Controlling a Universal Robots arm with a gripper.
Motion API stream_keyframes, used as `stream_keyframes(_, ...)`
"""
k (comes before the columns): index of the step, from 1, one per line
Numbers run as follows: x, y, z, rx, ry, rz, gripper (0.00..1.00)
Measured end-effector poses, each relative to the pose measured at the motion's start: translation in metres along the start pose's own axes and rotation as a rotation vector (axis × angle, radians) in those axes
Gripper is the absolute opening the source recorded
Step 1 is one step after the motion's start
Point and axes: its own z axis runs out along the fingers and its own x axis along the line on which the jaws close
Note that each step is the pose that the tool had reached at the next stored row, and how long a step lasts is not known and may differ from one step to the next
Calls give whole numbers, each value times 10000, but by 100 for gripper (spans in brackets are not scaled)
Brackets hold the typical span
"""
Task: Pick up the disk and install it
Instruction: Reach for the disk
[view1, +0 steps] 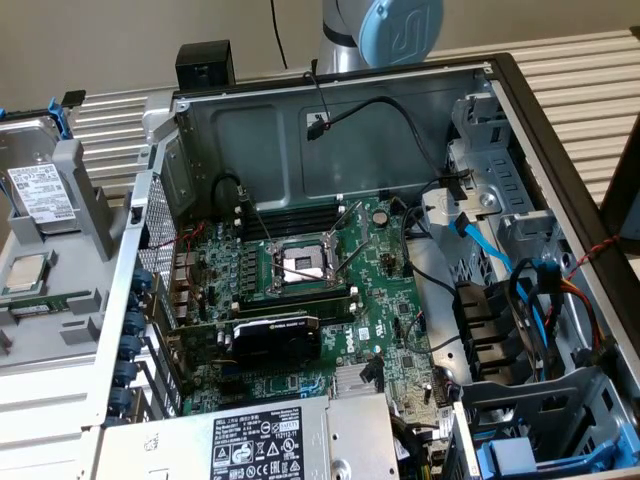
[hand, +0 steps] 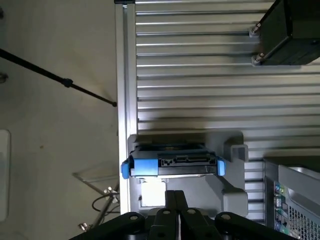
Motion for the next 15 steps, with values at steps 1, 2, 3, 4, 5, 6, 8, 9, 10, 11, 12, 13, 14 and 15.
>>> stream_keyframes(1,22,11,0,0,-1,-1,11)
stream_keyframes(2,53,28,0,0,0,-1,11)
stream_keyframes(3,81,40,0,-1,-1,-1,11)
stream_keyframes(4,110,47,-1,-1,-1,-1,11)
stream_keyframes(5,139,52,-1,-1,-17,-1,11)
stream_keyframes(6,166,56,-1,-2,-53,-1,11)
stream_keyframes(8,227,61,-1,-7,-143,1,11)
stream_keyframes(9,257,63,-2,-8,-184,1,11)
stream_keyframes(10,285,64,-1,-10,-240,2,11)
stream_keyframes(11,310,64,-1,-15,-328,3,11)
stream_keyframes(12,330,64,-2,-21,-437,4,11)
stream_keyframes(13,338,63,-2,-24,-498,4,11)
stream_keyframes(14,338,63,-2,-25,-505,3,11)
stream_keyframes(15,338,63,-2,-25,-506,3,11)
